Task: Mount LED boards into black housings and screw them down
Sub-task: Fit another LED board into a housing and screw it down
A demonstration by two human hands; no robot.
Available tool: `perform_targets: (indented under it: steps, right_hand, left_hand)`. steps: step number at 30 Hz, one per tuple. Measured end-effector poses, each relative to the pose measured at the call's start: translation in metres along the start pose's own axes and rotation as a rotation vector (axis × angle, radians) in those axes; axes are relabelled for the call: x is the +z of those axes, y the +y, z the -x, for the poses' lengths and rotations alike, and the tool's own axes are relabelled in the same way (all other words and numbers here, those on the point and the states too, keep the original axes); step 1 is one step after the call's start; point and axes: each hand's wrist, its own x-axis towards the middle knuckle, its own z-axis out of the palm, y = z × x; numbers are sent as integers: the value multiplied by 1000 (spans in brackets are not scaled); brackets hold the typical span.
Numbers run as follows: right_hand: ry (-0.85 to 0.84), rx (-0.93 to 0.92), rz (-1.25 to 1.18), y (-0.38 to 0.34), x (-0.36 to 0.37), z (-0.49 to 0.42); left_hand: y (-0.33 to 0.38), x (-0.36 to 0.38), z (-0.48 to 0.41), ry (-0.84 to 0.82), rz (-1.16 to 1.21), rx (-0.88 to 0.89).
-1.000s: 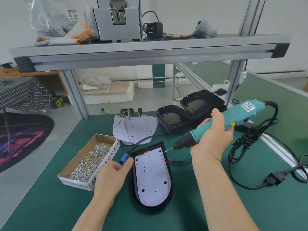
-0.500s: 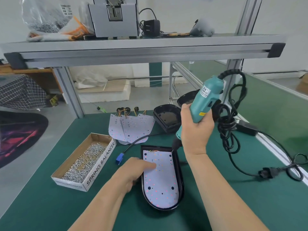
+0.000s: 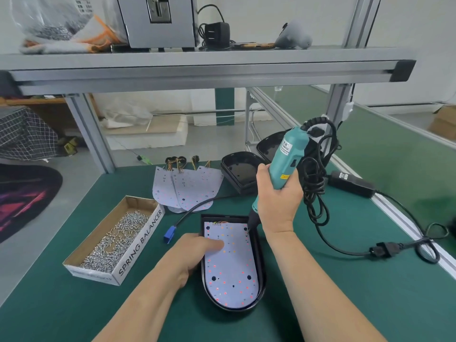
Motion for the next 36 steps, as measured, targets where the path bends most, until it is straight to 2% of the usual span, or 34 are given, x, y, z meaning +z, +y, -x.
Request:
perform_targets:
  steps: [13, 18, 22, 26, 32, 36]
  right_hand:
    - [-31, -19, 28, 2, 2, 1]
    - [-30, 113, 40, 8, 0, 0]
    - [-27, 126, 47, 6, 1, -1]
    - [-33, 129, -10, -5, -7, -1]
    - [27, 173, -170, -33, -21, -9]
    - [91, 272, -253, -38, -29, 3]
  left_hand:
    - [0, -1, 2, -18, 11, 11]
    - [-1, 0, 1, -17, 9, 12]
    - [1, 0, 0, -14, 6, 14]
    - [1, 0, 1, -16, 22, -2]
    - [4, -5, 9, -2, -80, -6]
    - [2, -13, 15, 127, -204, -11]
